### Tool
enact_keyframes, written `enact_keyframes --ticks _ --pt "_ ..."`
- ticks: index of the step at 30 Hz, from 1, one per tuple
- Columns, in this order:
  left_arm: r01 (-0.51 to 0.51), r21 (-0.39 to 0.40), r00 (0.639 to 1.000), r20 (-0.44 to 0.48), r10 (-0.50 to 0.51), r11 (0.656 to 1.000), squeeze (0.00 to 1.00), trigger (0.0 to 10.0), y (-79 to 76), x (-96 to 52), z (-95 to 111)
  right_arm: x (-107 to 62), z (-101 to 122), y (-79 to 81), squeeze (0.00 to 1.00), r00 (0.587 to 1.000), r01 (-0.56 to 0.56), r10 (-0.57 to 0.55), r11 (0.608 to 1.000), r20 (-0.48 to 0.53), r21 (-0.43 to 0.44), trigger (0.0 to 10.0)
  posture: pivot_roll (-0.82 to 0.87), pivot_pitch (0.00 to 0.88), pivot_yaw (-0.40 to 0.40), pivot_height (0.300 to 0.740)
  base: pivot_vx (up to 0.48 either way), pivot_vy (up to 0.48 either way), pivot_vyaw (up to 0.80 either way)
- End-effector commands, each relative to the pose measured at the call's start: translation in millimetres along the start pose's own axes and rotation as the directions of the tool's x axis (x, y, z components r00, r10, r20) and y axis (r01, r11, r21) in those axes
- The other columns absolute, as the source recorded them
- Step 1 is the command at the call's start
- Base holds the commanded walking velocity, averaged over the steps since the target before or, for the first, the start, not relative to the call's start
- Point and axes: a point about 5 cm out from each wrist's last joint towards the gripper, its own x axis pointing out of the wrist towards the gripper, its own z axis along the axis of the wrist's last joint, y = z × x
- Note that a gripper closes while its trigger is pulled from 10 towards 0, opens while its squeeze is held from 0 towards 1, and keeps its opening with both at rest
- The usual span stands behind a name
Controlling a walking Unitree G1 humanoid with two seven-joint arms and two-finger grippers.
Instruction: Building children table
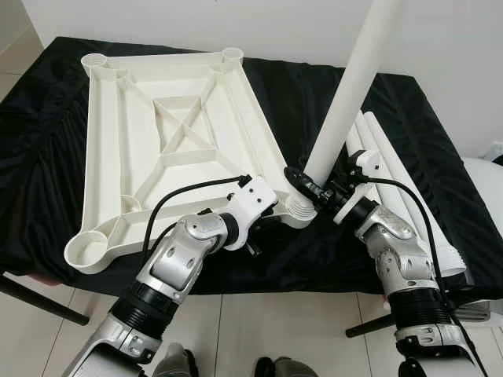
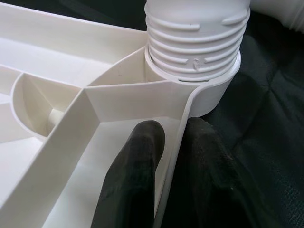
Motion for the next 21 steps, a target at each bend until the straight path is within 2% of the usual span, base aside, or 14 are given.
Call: enact_keyframes --ticks 1,9,13,18,21 --pt "-0.030 0.032 0.999 0.034 0.029 0.999 0.00 10.0 2.4 -4.0 8.9 -2.0 3.2 -0.1 0.00 1.000 -0.004 0.004 1.000 0.009 0.001 10.0 -0.02 0.130 -0.081 0.740 0.000 0.000 0.00" --pt "-0.032 0.040 0.999 0.038 0.031 0.999 0.00 10.0 7.5 -7.1 9.4 -3.7 2.8 0.5 0.00 0.993 -0.119 0.119 0.993 -0.003 0.009 10.0 -0.02 0.143 -0.077 0.740 0.000 0.000 0.00" --pt "0.008 0.073 0.999 0.037 -0.010 0.997 0.00 10.0 4.7 -9.8 9.0 -0.5 0.5 -15.2 0.00 0.980 -0.192 0.193 0.981 -0.048 0.011 10.0 -0.02 0.150 -0.068 0.740 0.000 0.000 0.00" --pt "0.018 0.080 0.999 0.035 -0.020 0.997 0.00 10.0 4.1 -10.4 8.5 2.5 1.4 -21.3 0.00 0.975 -0.214 0.214 0.977 -0.061 0.010 10.0 -0.02 0.150 -0.066 0.740 0.000 0.000 0.00" --pt "0.023 0.083 0.999 0.038 -0.026 0.996 0.00 10.0 5.4 -11.2 10.2 9.0 4.6 -30.3 0.00 0.960 -0.265 0.265 0.964 -0.085 0.014 10.0 -0.01 0.149 -0.059 0.740 0.000 0.000 0.00"
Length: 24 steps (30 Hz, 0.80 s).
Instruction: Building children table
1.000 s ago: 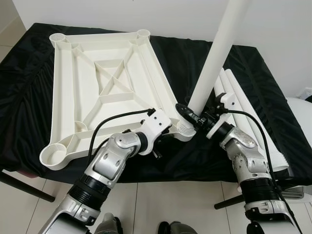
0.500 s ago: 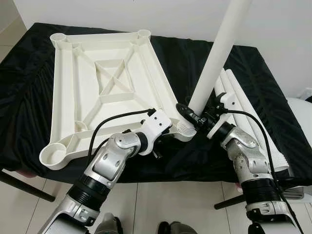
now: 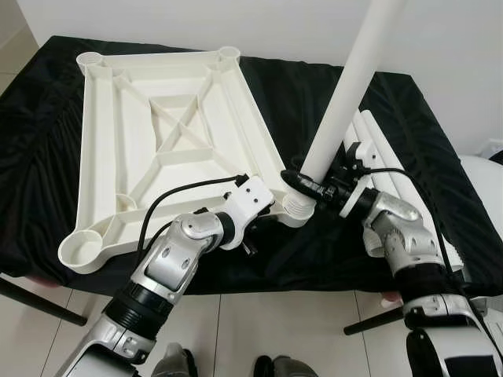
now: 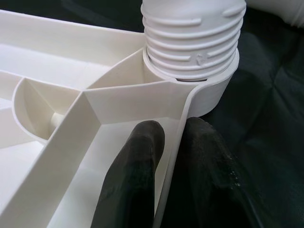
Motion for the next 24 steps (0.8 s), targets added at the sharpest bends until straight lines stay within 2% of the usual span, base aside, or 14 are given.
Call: enact_keyframes --ticks 1,9,15,17,21,24 --pt "0.014 0.050 0.999 0.047 -0.016 0.999 0.00 10.0 2.4 -4.9 11.6 -5.6 1.9 -9.0 0.00 0.999 -0.025 0.024 1.000 -0.027 -0.005 10.0 -0.01 0.150 -0.057 0.740 0.000 0.000 0.00" --pt "0.013 0.049 0.999 0.052 -0.016 0.999 0.00 10.0 3.1 -5.5 14.0 1.6 8.6 -17.6 0.00 0.997 -0.069 0.068 0.997 -0.029 -0.019 10.0 0.00 0.150 -0.049 0.740 0.000 0.000 0.00" --pt "0.010 0.055 0.999 0.046 -0.012 0.998 0.00 10.0 5.0 -8.7 13.3 11.7 31.9 -19.6 0.00 0.978 -0.203 0.204 0.979 0.035 -0.011 10.0 0.02 0.147 -0.046 0.740 0.000 0.000 0.00" --pt "0.009 0.054 0.999 0.045 -0.011 0.998 0.00 10.0 5.2 -8.8 13.2 12.0 34.8 -20.1 0.00 0.977 -0.211 0.211 0.977 0.038 -0.018 10.0 0.02 0.147 -0.046 0.740 0.000 0.000 0.00" --pt "0.007 0.052 0.999 0.045 -0.010 0.999 0.00 10.0 5.2 -9.1 13.1 15.0 62.6 -24.9 0.00 0.960 -0.227 0.228 0.974 0.160 -0.026 10.0 0.02 0.148 -0.046 0.740 0.000 0.000 0.00" --pt "0.007 0.052 0.999 0.046 -0.010 0.999 0.00 10.0 5.0 -8.7 13.2 14.3 63.6 -25.7 0.00 0.957 -0.239 0.242 0.970 0.157 -0.041 10.0 0.01 0.145 -0.046 0.740 0.000 0.000 0.00"
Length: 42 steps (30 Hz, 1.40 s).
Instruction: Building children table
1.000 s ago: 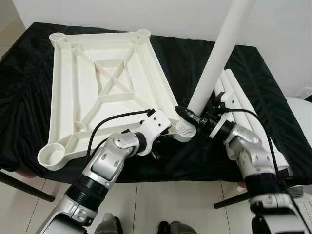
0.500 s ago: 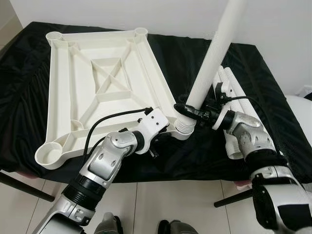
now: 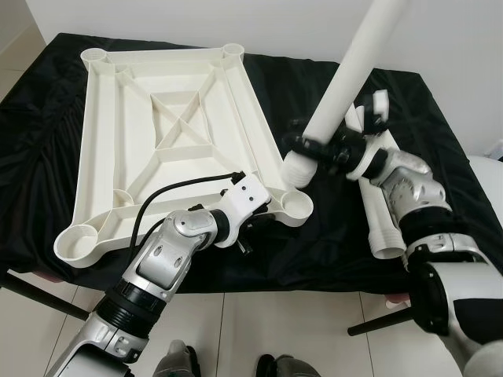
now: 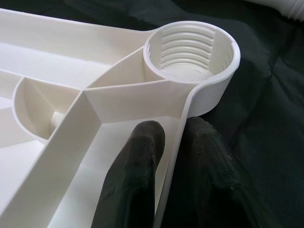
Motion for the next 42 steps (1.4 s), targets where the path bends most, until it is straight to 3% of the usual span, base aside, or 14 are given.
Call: enact_keyframes --ticks 1,11,12,14,17,19,23,32,35,42 --pt "-0.006 0.029 0.999 0.041 0.005 1.000 0.00 10.0 0.9 -1.9 11.1 -4.5 0.9 -1.1 0.00 1.000 -0.001 0.001 1.000 -0.005 -0.020 10.0 0.01 0.145 -0.048 0.740 0.000 0.000 0.00" --pt "-0.025 0.022 0.999 0.045 0.024 0.999 0.00 10.0 4.1 -2.8 11.5 -6.5 -7.1 -2.8 0.00 0.998 0.060 -0.060 0.998 -0.030 -0.027 10.0 0.02 0.136 -0.051 0.740 0.000 0.000 0.00" --pt "-0.030 0.021 0.999 0.045 0.029 0.999 0.00 10.0 5.7 -3.1 11.3 -6.6 -8.3 -5.6 0.00 0.992 0.121 -0.123 0.992 -0.040 -0.045 10.0 0.02 0.128 -0.055 0.740 0.000 0.000 0.00" --pt "-0.041 0.020 0.998 0.050 0.040 0.999 0.00 10.0 8.8 -3.5 12.2 -7.1 -12.1 -11.9 0.00 0.960 0.260 -0.268 0.961 -0.081 -0.096 10.0 0.01 0.124 -0.058 0.740 0.000 0.000 0.00" --pt "-0.045 0.019 0.998 0.052 0.044 0.999 0.00 10.0 9.6 -3.5 12.6 -7.3 -13.2 -13.5 0.00 0.948 0.295 -0.306 0.949 -0.091 -0.112 10.0 0.01 0.124 -0.058 0.740 0.000 0.000 0.00" --pt "-0.053 0.008 0.997 0.054 0.052 0.999 0.00 10.0 11.3 -2.6 12.6 -9.8 -18.4 -19.9 0.00 0.890 0.419 -0.435 0.899 -0.140 -0.129 10.0 0.01 0.119 -0.057 0.740 0.000 0.000 0.00" --pt "-0.054 0.002 0.997 0.053 0.054 0.999 0.00 10.0 12.1 -1.7 12.5 -9.5 -22.1 -19.1 0.00 0.860 0.474 -0.494 0.867 -0.132 -0.158 10.0 0.00 0.113 -0.058 0.740 0.000 0.000 0.00" --pt "-0.066 0.003 0.997 0.035 0.066 0.998 0.00 10.0 12.4 1.4 8.1 0.9 -32.0 5.7 0.00 0.900 0.427 -0.434 0.896 -0.037 -0.119 10.0 -0.01 0.110 -0.059 0.740 0.000 0.000 0.00" --pt "-0.066 0.003 0.997 0.035 0.066 0.998 0.00 10.0 12.4 1.4 8.1 0.9 -32.0 5.7 0.00 0.900 0.427 -0.434 0.896 -0.037 -0.119 10.0 -0.01 0.110 -0.059 0.740 0.000 0.000 0.00" --pt "-0.164 -0.019 0.986 -0.018 0.164 0.986 0.00 10.0 20.8 6.0 -4.1 -3.0 -38.9 34.7 0.00 0.936 0.352 -0.352 0.935 0.025 -0.043 10.0 -0.01 0.116 -0.064 0.740 0.000 0.000 0.00"
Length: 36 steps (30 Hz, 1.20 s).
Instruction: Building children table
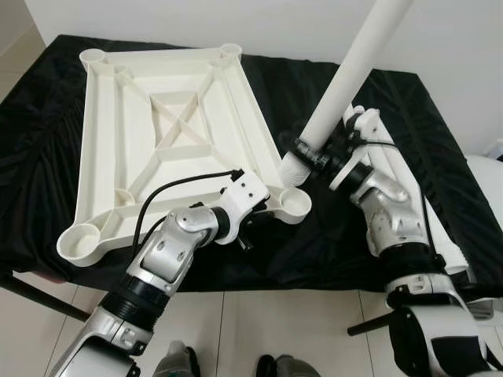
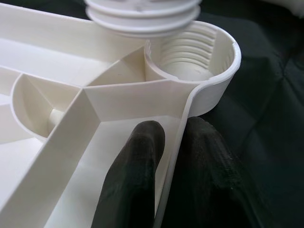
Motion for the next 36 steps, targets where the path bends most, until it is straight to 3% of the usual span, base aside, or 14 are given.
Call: enact_keyframes --ticks 1,11,21,36 --pt "-0.164 -0.002 0.986 -0.001 0.164 0.986 0.00 10.0 13.7 -2.2 0.0 -4.9 3.1 4.6 0.00 1.000 -0.012 0.012 1.000 0.022 0.005 10.0 -0.01 0.115 -0.066 0.740 0.000 0.000 0.00" --pt "-0.205 0.002 0.979 -0.017 0.205 0.979 0.00 10.0 13.6 -0.8 -4.6 -13.2 3.6 12.4 0.00 1.000 0.013 -0.013 1.000 0.022 0.011 10.0 -0.02 0.115 -0.068 0.740 0.000 0.000 0.00" --pt "-0.223 0.003 0.975 -0.018 0.223 0.975 0.00 10.0 17.7 -4.6 -6.4 -31.0 -10.0 16.2 0.00 0.996 0.067 -0.066 0.998 -0.065 0.015 10.0 -0.02 0.121 -0.079 0.740 0.000 0.000 0.00" --pt "-0.211 0.012 0.977 -0.007 0.211 0.977 0.00 10.0 14.8 -7.7 -3.8 -32.2 -26.5 16.0 0.00 0.981 0.164 -0.158 0.986 -0.110 0.041 10.0 -0.02 0.119 -0.081 0.740 0.000 0.000 0.00"
